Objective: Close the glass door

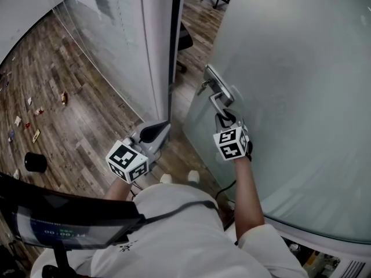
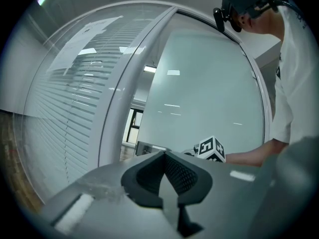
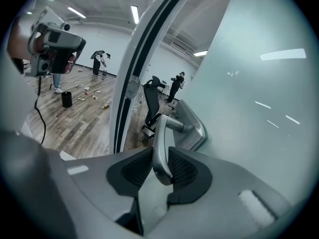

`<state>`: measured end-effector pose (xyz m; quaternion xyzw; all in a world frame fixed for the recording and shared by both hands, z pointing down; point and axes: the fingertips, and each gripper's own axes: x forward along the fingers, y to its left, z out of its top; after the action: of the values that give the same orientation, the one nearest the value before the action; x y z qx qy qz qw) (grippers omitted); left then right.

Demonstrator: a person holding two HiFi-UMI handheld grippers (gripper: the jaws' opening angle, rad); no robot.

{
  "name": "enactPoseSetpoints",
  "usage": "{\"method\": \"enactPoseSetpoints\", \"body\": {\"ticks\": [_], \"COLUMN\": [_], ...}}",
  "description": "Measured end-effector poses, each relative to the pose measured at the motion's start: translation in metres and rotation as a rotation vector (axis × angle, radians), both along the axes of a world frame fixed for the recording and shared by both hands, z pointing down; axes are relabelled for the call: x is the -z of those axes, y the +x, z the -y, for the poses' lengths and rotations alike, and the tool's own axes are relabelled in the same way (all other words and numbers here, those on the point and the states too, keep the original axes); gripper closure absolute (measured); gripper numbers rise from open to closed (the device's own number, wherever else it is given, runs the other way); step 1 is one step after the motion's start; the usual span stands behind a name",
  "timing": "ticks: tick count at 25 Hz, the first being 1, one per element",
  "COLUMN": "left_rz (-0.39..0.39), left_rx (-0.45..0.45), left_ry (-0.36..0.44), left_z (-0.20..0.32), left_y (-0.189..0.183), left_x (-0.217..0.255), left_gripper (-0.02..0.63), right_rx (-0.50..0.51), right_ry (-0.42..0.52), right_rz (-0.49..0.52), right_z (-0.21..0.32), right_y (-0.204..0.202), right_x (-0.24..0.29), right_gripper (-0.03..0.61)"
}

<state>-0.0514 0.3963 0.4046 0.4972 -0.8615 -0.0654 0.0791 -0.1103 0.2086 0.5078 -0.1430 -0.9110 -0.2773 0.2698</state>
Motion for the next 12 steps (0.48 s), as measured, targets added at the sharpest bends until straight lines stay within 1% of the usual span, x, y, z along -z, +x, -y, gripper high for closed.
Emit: {"method": "enactPoseSetpoints", "body": {"ticks": [7, 12], "left_rz": [0.006, 0.009], "left_rx": [0.020, 0.037], "left_ry": [0.012, 0.014], "left_z": [0.007, -0.001], "left_y": [-0.007, -0.006], "left_x": [0.010, 0.004], "left_gripper": [0.609, 0.609], "right_rx": [0.044, 0.068], "right_ry": [-0.010, -0.012], "right_rz": [-0.012, -0.019], "right_z": [-0.019, -0.045], "right_y": [0.013, 0.026], "right_x": [0.006, -0.001], "right_gripper": [0.477, 0.477]}}
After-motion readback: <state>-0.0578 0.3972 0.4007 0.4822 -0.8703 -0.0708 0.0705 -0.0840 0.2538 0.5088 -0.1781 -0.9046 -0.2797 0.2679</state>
